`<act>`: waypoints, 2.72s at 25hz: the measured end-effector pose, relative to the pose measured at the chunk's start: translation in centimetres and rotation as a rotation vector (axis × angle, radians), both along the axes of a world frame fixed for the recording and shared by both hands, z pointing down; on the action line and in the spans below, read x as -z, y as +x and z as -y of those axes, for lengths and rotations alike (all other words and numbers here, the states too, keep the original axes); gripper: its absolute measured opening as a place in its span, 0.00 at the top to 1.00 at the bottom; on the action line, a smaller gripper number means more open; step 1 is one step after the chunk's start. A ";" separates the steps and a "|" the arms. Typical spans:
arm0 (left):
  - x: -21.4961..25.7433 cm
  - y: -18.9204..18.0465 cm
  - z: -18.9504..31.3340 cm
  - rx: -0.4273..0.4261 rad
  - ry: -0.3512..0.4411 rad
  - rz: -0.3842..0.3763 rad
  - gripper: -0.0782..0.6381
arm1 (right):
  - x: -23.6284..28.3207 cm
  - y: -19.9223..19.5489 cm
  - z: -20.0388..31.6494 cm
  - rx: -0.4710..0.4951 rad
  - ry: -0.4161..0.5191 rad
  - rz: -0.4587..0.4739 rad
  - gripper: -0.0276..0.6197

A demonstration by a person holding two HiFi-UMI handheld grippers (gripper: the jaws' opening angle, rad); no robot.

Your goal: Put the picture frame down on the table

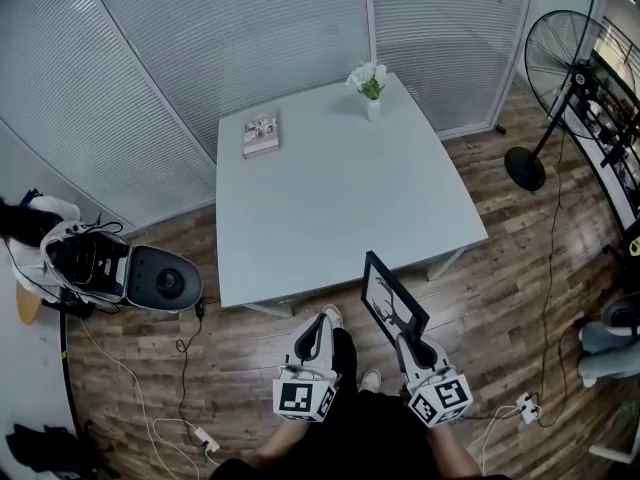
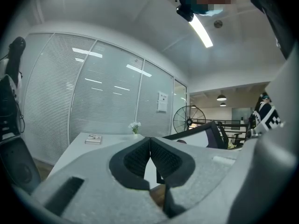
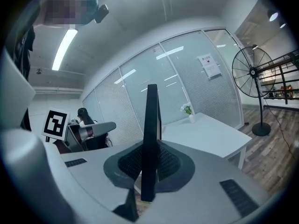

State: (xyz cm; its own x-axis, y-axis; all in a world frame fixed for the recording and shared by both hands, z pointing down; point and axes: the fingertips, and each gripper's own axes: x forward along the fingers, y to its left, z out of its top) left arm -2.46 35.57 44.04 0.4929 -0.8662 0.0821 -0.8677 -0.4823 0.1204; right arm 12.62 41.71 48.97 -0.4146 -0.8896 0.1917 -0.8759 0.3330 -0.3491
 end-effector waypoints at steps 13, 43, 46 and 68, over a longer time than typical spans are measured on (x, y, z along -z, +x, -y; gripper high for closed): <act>0.6 -2.6 16.9 -0.004 -0.020 -0.033 0.87 | 0.2 -3.1 16.1 0.025 -0.061 -0.041 0.88; -0.1 -10.6 37.4 0.107 -0.023 -0.084 0.87 | -1.3 -9.9 40.5 0.215 -0.177 0.000 0.88; 0.1 -10.3 38.8 0.141 -0.023 -0.079 0.87 | -1.8 -9.4 42.6 0.261 -0.198 0.017 0.88; -2.5 -6.4 47.3 0.213 -0.101 -0.034 0.87 | -11.0 -5.1 55.5 0.448 -0.496 0.265 0.88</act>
State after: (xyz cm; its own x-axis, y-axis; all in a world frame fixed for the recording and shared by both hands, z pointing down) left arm -8.87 -11.71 46.58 0.3042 -0.9390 0.1604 -0.9431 -0.2731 0.1898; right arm 7.57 -13.81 60.02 -0.8082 -0.4569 0.3714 -0.5568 0.3879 -0.7345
